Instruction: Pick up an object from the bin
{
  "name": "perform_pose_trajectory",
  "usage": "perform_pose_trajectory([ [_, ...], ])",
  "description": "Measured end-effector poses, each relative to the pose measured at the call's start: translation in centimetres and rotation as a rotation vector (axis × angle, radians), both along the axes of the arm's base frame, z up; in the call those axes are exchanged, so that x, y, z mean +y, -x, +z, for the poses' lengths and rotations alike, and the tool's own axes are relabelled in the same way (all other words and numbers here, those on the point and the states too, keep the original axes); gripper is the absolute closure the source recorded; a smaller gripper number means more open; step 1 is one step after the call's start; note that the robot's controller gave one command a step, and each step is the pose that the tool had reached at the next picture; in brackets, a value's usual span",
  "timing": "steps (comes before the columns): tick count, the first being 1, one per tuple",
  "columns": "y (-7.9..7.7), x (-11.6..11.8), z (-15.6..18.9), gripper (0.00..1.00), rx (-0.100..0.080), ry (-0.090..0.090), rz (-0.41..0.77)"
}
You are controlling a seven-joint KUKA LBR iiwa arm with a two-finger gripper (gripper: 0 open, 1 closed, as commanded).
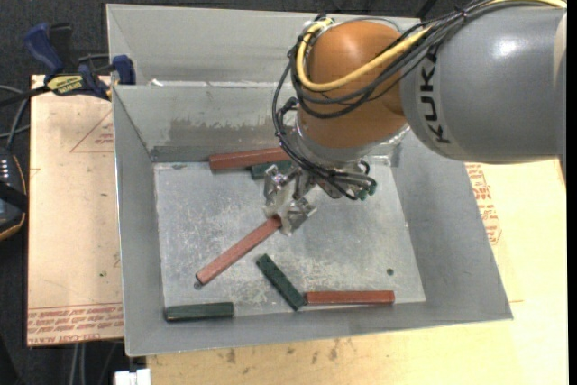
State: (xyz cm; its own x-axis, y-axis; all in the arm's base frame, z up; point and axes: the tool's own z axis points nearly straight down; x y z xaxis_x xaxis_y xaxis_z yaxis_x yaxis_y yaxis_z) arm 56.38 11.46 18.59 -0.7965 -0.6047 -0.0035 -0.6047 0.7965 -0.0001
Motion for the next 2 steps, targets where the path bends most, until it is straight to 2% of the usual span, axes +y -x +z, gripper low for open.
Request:
perform_pose_trajectory([
  [1, 0.0, 0.0, 0.0, 1.00, 0.000, 0.000, 0.000],
  [2, -0.1, 0.7, 2.2, 1.00, 0.000, 0.000, -0.011],
])
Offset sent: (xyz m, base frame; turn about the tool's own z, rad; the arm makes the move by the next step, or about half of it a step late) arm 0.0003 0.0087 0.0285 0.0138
